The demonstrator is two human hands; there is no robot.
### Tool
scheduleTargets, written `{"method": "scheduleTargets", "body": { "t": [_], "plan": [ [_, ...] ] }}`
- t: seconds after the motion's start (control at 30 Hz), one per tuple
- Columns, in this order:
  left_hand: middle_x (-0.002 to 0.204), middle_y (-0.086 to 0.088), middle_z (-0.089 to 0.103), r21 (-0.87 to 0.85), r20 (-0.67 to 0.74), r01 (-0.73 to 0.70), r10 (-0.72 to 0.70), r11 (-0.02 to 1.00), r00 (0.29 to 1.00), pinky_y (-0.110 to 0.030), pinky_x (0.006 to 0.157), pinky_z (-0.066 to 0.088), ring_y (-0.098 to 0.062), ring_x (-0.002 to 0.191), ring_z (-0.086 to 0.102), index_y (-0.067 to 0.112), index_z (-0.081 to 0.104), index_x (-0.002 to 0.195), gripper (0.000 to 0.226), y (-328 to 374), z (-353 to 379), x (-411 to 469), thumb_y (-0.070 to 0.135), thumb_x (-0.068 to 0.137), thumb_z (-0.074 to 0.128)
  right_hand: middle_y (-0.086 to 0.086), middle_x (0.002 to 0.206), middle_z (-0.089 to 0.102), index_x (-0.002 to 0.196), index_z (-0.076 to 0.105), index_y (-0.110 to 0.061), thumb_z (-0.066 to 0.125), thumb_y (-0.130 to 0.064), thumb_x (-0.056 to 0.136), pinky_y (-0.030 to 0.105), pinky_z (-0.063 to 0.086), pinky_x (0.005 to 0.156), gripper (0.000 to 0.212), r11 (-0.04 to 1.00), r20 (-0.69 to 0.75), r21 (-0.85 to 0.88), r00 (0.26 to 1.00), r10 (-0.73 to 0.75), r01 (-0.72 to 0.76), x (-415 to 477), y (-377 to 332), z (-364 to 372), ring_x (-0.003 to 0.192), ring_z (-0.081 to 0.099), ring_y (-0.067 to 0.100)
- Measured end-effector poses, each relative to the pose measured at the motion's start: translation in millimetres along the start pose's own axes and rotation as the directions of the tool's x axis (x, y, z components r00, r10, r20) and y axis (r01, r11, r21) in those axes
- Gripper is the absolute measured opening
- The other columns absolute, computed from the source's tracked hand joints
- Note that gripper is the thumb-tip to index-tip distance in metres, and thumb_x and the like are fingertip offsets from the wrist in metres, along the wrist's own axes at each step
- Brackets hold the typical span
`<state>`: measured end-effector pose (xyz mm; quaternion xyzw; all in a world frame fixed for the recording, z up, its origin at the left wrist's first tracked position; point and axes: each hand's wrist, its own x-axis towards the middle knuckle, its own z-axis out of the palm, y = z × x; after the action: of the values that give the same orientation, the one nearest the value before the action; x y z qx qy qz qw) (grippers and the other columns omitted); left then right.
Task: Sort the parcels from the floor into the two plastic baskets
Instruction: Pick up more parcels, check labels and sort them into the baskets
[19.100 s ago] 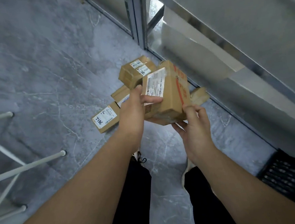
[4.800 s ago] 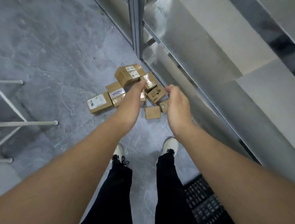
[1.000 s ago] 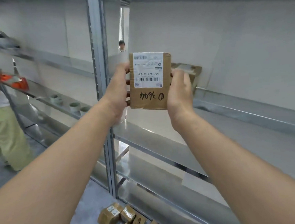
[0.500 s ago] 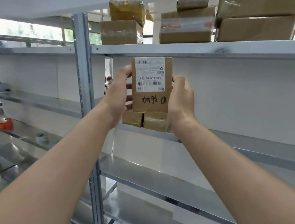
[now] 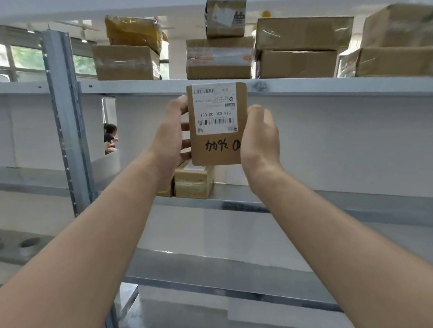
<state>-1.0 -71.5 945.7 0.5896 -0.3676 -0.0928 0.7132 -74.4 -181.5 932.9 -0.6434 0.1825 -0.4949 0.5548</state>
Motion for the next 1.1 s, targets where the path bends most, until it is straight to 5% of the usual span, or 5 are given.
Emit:
{"method": "scheduleTargets", "body": {
  "t": [0.3, 0.4, 0.53, 0.8, 1.1],
  "plan": [
    [0.103, -0.002, 0.069, -0.106, 0.254, 0.041, -0.013, 0.994, 0.967, -0.049, 0.099, 0.054, -0.025, 0.102, 0.067, 0.033, 0.065, 0.106, 0.04, 12.7, 14.8, -9.0, 0.056, 0.104, 0.033, -0.002, 0.102, 0.074, 0.109, 0.059, -0.022, 0.034, -0.053, 0.085, 0.047, 0.064, 0.087, 0.046, 0.997, -0.315, -0.079, 0.949, -0.02, -0.005, -45.5, -24.6, -22.6, 0.099, 0.071, 0.02],
    [0.108, -0.001, 0.068, -0.143, 0.348, 0.067, -0.013, 0.988, 0.938, -0.05, 0.103, 0.052, -0.025, 0.107, 0.066, 0.038, 0.064, 0.103, 0.036, 13.9, 30.6, -22.3, 0.056, 0.104, 0.033, -0.004, 0.103, 0.076, 0.114, 0.062, -0.022, 0.036, -0.05, 0.096, 0.043, 0.063, 0.084, 0.043, 0.988, -0.402, -0.154, 0.914, -0.049, -0.015, -68.4, -28.4, -42.2, 0.099, 0.072, 0.019],
    [0.113, -0.001, 0.07, -0.173, 0.481, 0.119, -0.022, 0.978, 0.877, -0.052, 0.105, 0.05, -0.026, 0.109, 0.068, 0.042, 0.067, 0.101, 0.035, 11.1, 59.1, -55.1, 0.058, 0.101, 0.036, -0.004, 0.104, 0.078, 0.113, 0.067, -0.021, 0.032, -0.055, 0.087, 0.041, 0.061, 0.082, 0.055, 0.966, -0.496, -0.248, 0.866, -0.064, -0.071, -102.8, -37.7, -82.0, 0.099, 0.072, 0.019],
    [0.108, 0.005, 0.07, -0.213, 0.618, 0.173, -0.004, 0.962, 0.786, -0.053, 0.107, 0.048, -0.022, 0.108, 0.069, 0.04, 0.068, 0.108, 0.036, 32.4, 144.1, -135.1, 0.056, 0.102, 0.036, -0.002, 0.105, 0.077, 0.114, 0.066, -0.02, 0.032, -0.056, 0.086, 0.051, 0.064, 0.091, 0.057, 0.94, -0.6, -0.321, 0.793, -0.107, -0.117, -162.6, -68.6, -185.8, 0.1, 0.072, 0.02],
    [0.112, 0.002, 0.069, -0.218, 0.679, 0.193, 0.006, 0.957, 0.734, -0.052, 0.108, 0.048, -0.023, 0.11, 0.067, 0.038, 0.067, 0.108, 0.04, 63.4, 275.8, -253.5, 0.056, 0.104, 0.032, -0.003, 0.105, 0.073, 0.12, 0.063, -0.017, 0.037, -0.043, 0.11, 0.034, 0.058, 0.073, 0.038, 0.922, -0.63, -0.366, 0.762, -0.147, -0.124, -227.9, -104.3, -355.1, 0.094, 0.069, 0.013]
  ]
}}
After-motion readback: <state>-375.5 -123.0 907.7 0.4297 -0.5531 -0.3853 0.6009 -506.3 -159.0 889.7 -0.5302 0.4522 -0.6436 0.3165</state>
